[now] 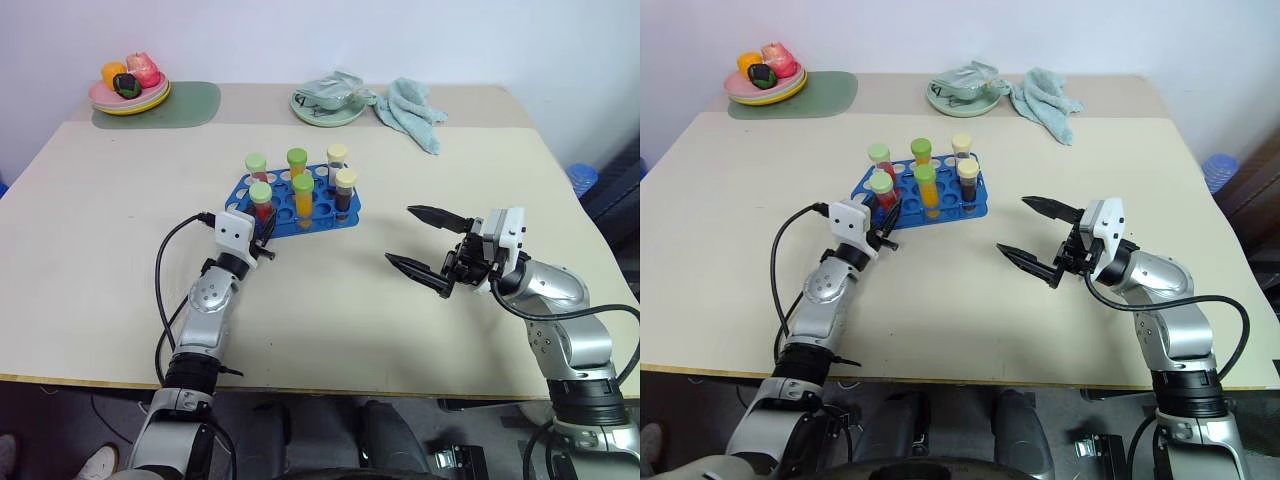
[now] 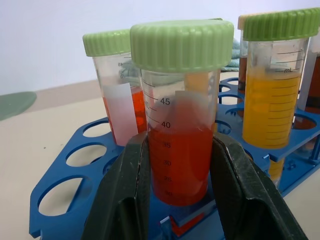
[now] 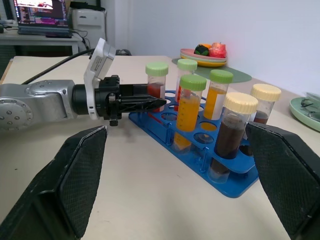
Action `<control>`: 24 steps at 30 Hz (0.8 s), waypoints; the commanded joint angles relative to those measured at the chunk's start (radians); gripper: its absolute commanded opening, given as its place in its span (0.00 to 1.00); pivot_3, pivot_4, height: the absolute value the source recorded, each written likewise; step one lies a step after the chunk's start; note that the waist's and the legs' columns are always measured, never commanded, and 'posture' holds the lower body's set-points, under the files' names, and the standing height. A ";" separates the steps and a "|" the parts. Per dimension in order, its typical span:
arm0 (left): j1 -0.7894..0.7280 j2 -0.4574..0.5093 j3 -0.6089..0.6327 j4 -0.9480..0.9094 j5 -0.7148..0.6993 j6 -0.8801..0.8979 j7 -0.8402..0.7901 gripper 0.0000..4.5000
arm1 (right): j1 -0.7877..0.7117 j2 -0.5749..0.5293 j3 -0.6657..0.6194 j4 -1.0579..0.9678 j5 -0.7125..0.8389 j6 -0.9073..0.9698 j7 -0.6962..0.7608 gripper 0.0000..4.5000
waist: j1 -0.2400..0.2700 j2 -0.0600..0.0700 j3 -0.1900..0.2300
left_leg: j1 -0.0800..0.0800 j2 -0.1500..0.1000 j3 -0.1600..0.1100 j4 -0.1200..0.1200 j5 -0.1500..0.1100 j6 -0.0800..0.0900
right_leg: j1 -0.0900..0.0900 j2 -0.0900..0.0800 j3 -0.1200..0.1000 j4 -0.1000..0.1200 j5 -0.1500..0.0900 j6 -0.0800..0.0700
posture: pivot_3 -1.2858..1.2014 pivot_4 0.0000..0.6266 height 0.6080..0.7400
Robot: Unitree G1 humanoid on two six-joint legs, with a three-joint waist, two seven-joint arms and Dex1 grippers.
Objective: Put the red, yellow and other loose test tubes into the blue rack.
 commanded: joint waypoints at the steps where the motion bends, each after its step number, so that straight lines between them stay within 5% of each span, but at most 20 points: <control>1: -0.001 -0.018 0.023 -0.024 -0.060 0.013 -0.024 0.75 | -0.009 -0.005 -0.024 -0.027 0.016 -0.002 -0.002 1.00 | 0.001 0.000 0.000 | 0.000 0.000 0.000 0.000 0.000 0.000 | 0.000 0.000 0.000 0.000 0.000 0.000 | 0.52 0.24 1.00; 4: 0.000 -0.026 0.035 -0.046 -0.078 0.035 -0.014 0.99 | -0.008 -0.004 -0.023 -0.029 0.016 -0.002 -0.004 1.00 | -0.001 0.000 0.000 | 0.000 0.000 0.000 0.000 0.000 0.000 | 0.000 0.000 0.000 0.000 0.000 0.000 | 0.52 0.24 1.00; 11: 0.081 0.004 0.048 -0.238 -0.184 0.086 -0.116 0.99 | 0.009 0.001 -0.017 -0.030 0.013 0.000 -0.005 1.00 | -0.001 0.000 0.000 | 0.000 0.000 0.000 0.000 0.000 0.000 | 0.000 0.000 0.000 0.000 0.000 0.000 | 0.52 0.24 1.00; 15: 0.166 0.074 0.060 -0.316 -0.080 0.077 -0.061 0.99 | 0.050 0.014 -0.003 -0.021 -0.005 0.000 -0.022 1.00 | -0.002 0.000 0.000 | 0.000 0.000 0.000 0.000 0.000 0.000 | 0.000 0.000 0.000 -0.001 0.000 0.000 | 0.52 0.24 1.00; 24: 0.483 0.255 0.134 -0.670 -0.272 0.247 -0.225 0.99 | 0.246 0.030 -0.080 -0.074 -0.026 0.002 -0.151 1.00 | 0.000 0.000 0.000 | 0.000 0.001 0.000 -0.003 0.000 0.000 | 0.000 -0.001 0.000 -0.002 0.000 0.000 | 0.52 0.24 1.00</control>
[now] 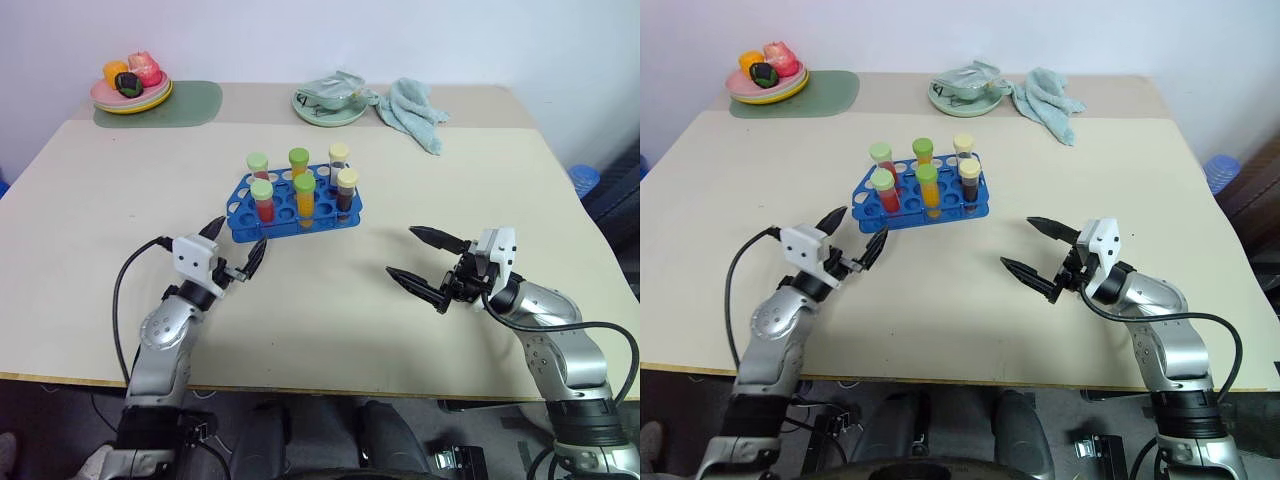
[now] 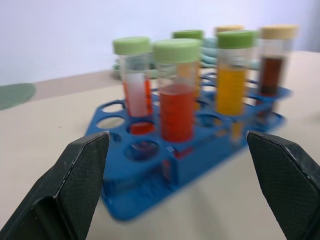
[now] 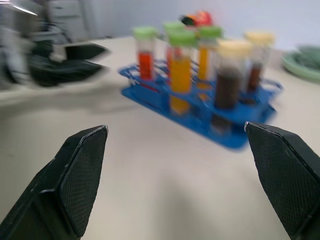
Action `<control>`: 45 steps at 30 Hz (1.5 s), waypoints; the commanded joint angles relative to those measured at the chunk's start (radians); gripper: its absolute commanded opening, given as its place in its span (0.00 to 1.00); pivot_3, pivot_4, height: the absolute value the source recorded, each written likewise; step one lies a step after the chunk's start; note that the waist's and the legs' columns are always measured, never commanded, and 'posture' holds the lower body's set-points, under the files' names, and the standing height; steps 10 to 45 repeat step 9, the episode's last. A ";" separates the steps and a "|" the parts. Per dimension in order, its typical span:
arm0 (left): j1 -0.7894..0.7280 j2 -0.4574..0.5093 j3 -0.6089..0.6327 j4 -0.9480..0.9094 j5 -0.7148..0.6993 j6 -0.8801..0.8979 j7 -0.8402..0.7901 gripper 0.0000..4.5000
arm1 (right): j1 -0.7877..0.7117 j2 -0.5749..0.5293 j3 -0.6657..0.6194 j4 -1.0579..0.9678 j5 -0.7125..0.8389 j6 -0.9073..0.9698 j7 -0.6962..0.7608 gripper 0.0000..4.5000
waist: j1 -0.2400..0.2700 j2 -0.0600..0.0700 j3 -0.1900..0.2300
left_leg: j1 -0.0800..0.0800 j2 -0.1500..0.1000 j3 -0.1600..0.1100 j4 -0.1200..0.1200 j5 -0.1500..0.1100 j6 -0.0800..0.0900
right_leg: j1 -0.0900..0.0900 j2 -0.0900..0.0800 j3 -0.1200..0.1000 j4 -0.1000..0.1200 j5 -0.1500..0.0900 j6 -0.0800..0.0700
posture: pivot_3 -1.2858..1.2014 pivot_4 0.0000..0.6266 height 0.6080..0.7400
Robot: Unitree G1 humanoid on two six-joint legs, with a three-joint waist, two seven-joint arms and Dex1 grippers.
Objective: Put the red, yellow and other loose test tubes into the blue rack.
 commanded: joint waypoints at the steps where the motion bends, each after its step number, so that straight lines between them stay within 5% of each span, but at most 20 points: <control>1: 0.102 0.066 0.079 -0.138 -0.084 0.063 -0.049 0.99 | 0.106 0.000 -0.068 -0.076 -0.013 -0.025 -0.045 1.00 | 0.001 0.000 0.000 | 0.000 0.000 0.000 -0.001 0.000 0.000 | 0.000 0.000 0.000 -0.001 0.000 0.000 | 0.52 0.24 1.00; 9: 0.167 0.140 0.146 -0.200 -0.172 0.169 -0.100 0.99 | 0.243 -0.006 -0.144 -0.116 -0.004 -0.050 -0.071 1.00 | -0.002 0.000 0.000 | 0.001 0.000 0.000 0.000 0.000 0.000 | 0.002 0.001 0.000 -0.001 0.000 -0.001 | 0.52 0.24 1.00; 45: 0.167 0.140 0.146 -0.200 -0.172 0.169 -0.100 0.99 | 0.243 -0.006 -0.144 -0.116 -0.004 -0.050 -0.071 1.00 | -0.002 0.000 0.000 | 0.001 0.000 0.000 0.000 0.000 0.000 | 0.002 0.001 0.000 -0.001 0.000 -0.001 | 0.52 0.24 1.00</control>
